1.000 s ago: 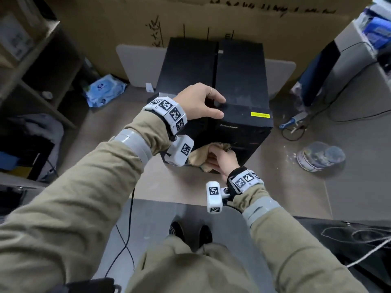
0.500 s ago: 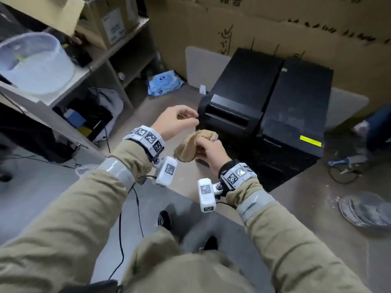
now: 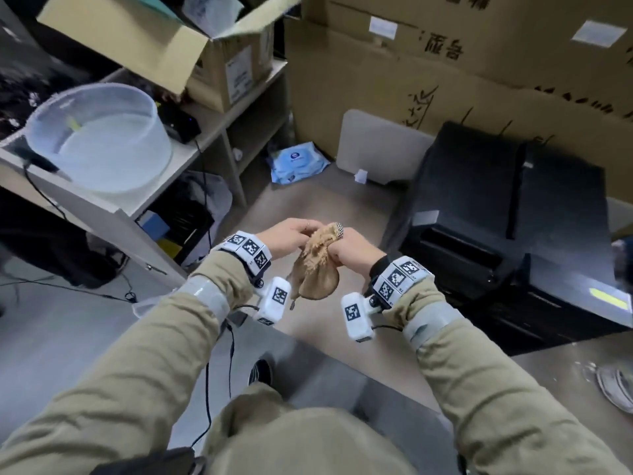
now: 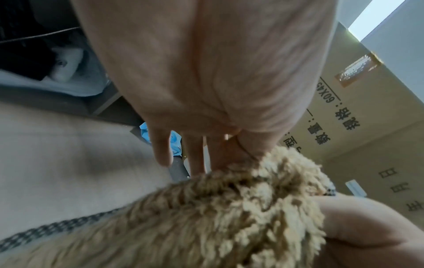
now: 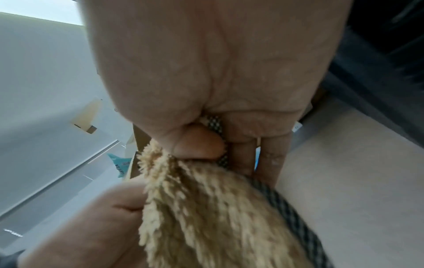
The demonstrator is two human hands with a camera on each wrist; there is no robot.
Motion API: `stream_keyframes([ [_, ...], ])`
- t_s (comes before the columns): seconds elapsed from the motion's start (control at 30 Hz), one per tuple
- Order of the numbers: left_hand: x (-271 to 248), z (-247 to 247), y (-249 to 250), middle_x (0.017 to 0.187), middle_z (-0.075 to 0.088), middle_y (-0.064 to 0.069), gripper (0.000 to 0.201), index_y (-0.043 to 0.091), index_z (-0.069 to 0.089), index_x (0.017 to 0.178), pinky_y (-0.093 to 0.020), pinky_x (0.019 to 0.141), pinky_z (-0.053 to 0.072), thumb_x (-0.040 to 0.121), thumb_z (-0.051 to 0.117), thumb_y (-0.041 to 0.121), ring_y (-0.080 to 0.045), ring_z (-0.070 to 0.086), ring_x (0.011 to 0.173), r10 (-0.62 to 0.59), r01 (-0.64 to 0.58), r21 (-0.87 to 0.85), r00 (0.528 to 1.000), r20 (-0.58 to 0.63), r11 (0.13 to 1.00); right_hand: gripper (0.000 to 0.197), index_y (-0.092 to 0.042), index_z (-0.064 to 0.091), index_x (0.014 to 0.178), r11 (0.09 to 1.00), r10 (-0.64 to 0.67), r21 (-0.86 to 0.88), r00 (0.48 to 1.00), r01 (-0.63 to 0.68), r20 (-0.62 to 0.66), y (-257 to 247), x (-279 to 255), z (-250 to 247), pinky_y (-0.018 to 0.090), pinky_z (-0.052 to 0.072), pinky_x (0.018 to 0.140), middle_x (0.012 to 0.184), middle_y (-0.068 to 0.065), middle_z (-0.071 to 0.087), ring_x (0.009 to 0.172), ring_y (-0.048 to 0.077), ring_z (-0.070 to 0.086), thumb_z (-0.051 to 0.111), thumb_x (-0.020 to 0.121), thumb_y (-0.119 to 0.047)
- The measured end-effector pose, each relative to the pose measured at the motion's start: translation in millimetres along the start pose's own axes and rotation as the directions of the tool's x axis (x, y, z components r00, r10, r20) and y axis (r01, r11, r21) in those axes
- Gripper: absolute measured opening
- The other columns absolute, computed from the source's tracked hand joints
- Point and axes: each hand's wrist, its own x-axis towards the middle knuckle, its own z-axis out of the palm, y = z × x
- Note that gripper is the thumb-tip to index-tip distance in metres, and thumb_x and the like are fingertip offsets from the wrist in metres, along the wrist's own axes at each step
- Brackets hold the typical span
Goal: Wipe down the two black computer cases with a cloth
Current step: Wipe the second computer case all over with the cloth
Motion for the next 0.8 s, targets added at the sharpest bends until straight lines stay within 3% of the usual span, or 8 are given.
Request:
stream_keyframes([
  [0.13, 9, -42, -19, 0.09, 0.067, 0.002, 0.011, 0.008, 0.068, 0.104, -0.012, 0.07, 0.045, 0.094, 0.063, 0.009, 0.005, 0.058, 0.07, -0.059, 0.037, 0.153, 0.987, 0.147, 0.988, 0.028, -0.012, 0.065, 0.072, 0.978, -0.008, -0.206, 0.996, -0.01, -0.088, -12, 35, 5, 0.02, 0.045, 0.051, 0.068, -0.001, 0.064, 0.062, 0.016, 0.057, 0.044, 0.083, 0.003],
  [0.2, 12, -57, -23, 0.074, 0.064, 0.006, 0.007, 0.01, 0.069, 0.086, -0.02, 0.069, 0.044, 0.091, 0.068, 0.015, 0.002, 0.054, 0.06, -0.097, 0.048, 0.232, 0.974, 0.204, 0.972, 0.031, -0.022, 0.072, 0.076, 0.971, 0.001, -0.235, 0.984, -0.043, -0.178, -10, 49, 5, 0.024, 0.055, 0.069, 0.079, -0.005, 0.072, 0.077, 0.02, 0.066, 0.045, 0.078, -0.007],
  [0.3, 17, -74, -23, 0.056, 0.049, 0.015, 0.03, 0.021, 0.053, 0.062, -0.021, 0.063, 0.037, 0.08, 0.074, 0.011, 0.0, 0.044, 0.054, -0.077, 0.036, 0.261, 0.985, 0.151, 0.965, 0.037, -0.028, 0.072, 0.085, 0.967, -0.023, -0.248, 0.958, -0.05, -0.286, -11, 62, 4, 0.033, 0.053, 0.093, 0.096, -0.003, 0.075, 0.098, 0.022, 0.067, 0.044, 0.075, -0.005],
  [0.4, 21, -89, -20, 0.058, 0.048, 0.012, 0.021, 0.021, 0.051, 0.064, -0.025, 0.062, 0.036, 0.064, 0.072, 0.019, -0.008, 0.043, 0.057, -0.026, 0.015, 0.177, 0.998, 0.059, 0.984, 0.033, -0.026, 0.069, 0.082, 0.984, 0.016, -0.162, 0.942, -0.074, -0.337, -19, 66, 5, 0.031, 0.052, 0.086, 0.089, -0.002, 0.074, 0.092, 0.021, 0.066, 0.044, 0.07, -0.007],
  [0.5, 27, -97, -20, 0.054, 0.042, 0.008, 0.027, 0.023, 0.042, 0.055, -0.028, 0.059, 0.032, 0.061, 0.068, 0.019, -0.013, 0.038, 0.055, 0.012, -0.011, 0.089, 1.0, -0.01, 0.996, 0.008, -0.017, 0.063, 0.063, 0.997, 0.075, 0.011, 0.967, -0.075, -0.242, -34, 63, 7, 0.026, 0.04, 0.06, 0.059, -0.006, 0.057, 0.06, 0.011, 0.05, 0.056, 0.065, -0.014],
  [0.67, 36, -98, -16, 0.056, 0.043, 0.008, 0.034, 0.02, 0.04, 0.063, -0.03, 0.059, 0.036, 0.074, 0.067, 0.002, -0.01, 0.039, 0.054, 0.104, -0.105, 0.084, 0.995, 0.01, 0.991, 0.025, -0.004, 0.077, 0.095, 0.971, -0.04, 0.226, 0.985, 0.077, -0.166, -38, 64, 3, 0.02, 0.05, 0.071, 0.083, 0.002, 0.072, 0.075, 0.009, 0.064, 0.081, 0.082, -0.025],
  [0.73, 38, -97, -15, 0.07, 0.058, 0.002, 0.023, 0.015, 0.053, 0.081, -0.033, 0.069, 0.048, 0.076, 0.069, -0.001, -0.013, 0.053, 0.065, 0.099, -0.099, 0.048, 0.995, 0.011, 0.994, 0.026, -0.005, 0.076, 0.091, 0.977, -0.091, 0.162, 0.959, 0.138, -0.267, -34, 68, 2, 0.02, 0.049, 0.071, 0.08, -0.001, 0.072, 0.073, 0.006, 0.063, 0.078, 0.086, -0.031],
  [0.8, 39, -98, -15, 0.089, 0.071, -0.003, 0.033, 0.012, 0.06, 0.105, -0.035, 0.085, 0.055, 0.078, 0.076, 0.001, -0.015, 0.065, 0.08, 0.086, -0.087, 0.013, 0.996, 0.035, 0.996, 0.027, -0.01, 0.074, 0.081, 0.981, -0.114, 0.107, 0.929, 0.162, -0.353, -31, 71, -3, 0.024, 0.049, 0.07, 0.073, -0.005, 0.07, 0.069, 0.005, 0.061, 0.076, 0.088, -0.035],
])
